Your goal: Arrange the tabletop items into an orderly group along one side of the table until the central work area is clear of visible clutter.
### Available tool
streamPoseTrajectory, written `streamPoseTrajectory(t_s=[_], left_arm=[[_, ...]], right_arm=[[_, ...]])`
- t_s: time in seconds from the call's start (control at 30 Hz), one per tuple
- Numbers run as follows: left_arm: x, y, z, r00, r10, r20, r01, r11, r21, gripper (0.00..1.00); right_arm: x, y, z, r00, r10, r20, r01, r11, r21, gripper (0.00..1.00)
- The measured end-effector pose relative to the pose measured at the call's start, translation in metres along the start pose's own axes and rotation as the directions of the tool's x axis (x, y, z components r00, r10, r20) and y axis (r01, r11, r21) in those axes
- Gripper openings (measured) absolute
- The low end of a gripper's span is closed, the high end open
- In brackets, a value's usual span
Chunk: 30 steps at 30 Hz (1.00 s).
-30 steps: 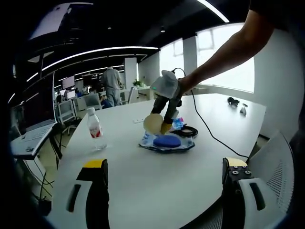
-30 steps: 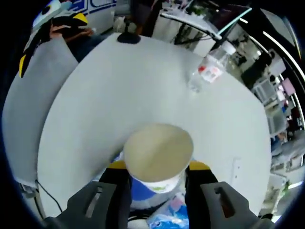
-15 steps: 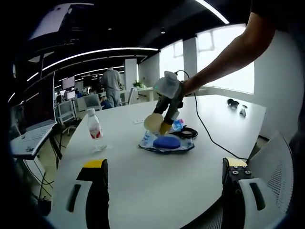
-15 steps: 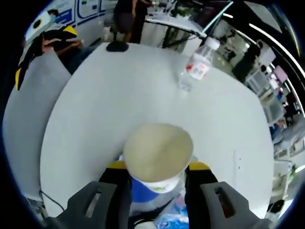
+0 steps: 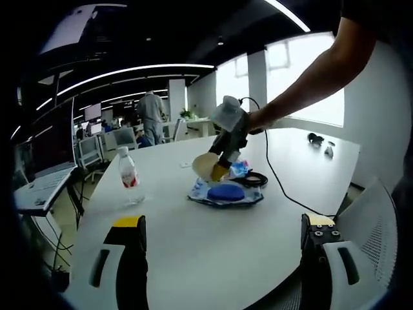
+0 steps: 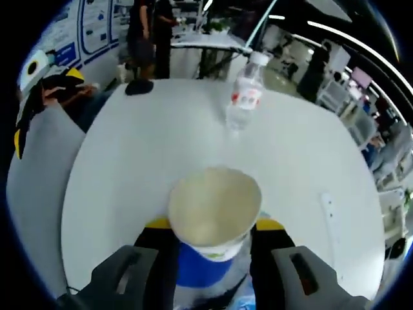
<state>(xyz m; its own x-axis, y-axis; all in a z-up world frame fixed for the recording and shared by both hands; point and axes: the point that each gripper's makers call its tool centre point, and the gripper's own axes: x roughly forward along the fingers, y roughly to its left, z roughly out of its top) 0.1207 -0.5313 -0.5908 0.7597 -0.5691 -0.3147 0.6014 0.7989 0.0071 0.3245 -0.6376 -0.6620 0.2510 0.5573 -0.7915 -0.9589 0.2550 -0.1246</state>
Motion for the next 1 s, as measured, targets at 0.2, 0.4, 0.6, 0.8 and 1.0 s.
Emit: streamPoseTrajectory(t_s=[0.2, 0.4, 0.6, 0.8, 1.0], left_arm=[[0.000, 0.000, -0.001, 1.000, -0.001, -0.005, 0.001, 1.000, 0.003, 0.99], [0.000, 0.000, -0.001, 1.000, -0.003, -0.007, 0.003, 1.000, 0.005, 0.99], [0.000, 0.000, -0.001, 1.000, -0.003, -0.005, 0.003, 1.000, -0.001, 0.99], [0.000, 0.000, -0.003, 1.000, -0.003, -0.015, 0.003, 1.000, 0.009, 0.99], [0.000, 0.001, -0.001, 1.000, 0.003, -0.005, -0.003, 1.000, -0.003, 0.99]], right_arm=[[0.002, -0.003, 0.006, 0.999, -0.015, 0.045, 0.011, 0.997, 0.074, 0.39], [0.003, -0.003, 0.012, 0.996, -0.016, 0.084, 0.005, 0.992, 0.130, 0.39], [0.003, -0.009, 0.024, 0.987, -0.048, 0.154, 0.014, 0.975, 0.221, 0.39], [0.007, -0.009, 0.031, 0.980, -0.057, 0.190, 0.004, 0.963, 0.268, 0.39], [0.011, -0.009, 0.040, 0.972, -0.060, 0.225, -0.014, 0.950, 0.313, 0.39]])
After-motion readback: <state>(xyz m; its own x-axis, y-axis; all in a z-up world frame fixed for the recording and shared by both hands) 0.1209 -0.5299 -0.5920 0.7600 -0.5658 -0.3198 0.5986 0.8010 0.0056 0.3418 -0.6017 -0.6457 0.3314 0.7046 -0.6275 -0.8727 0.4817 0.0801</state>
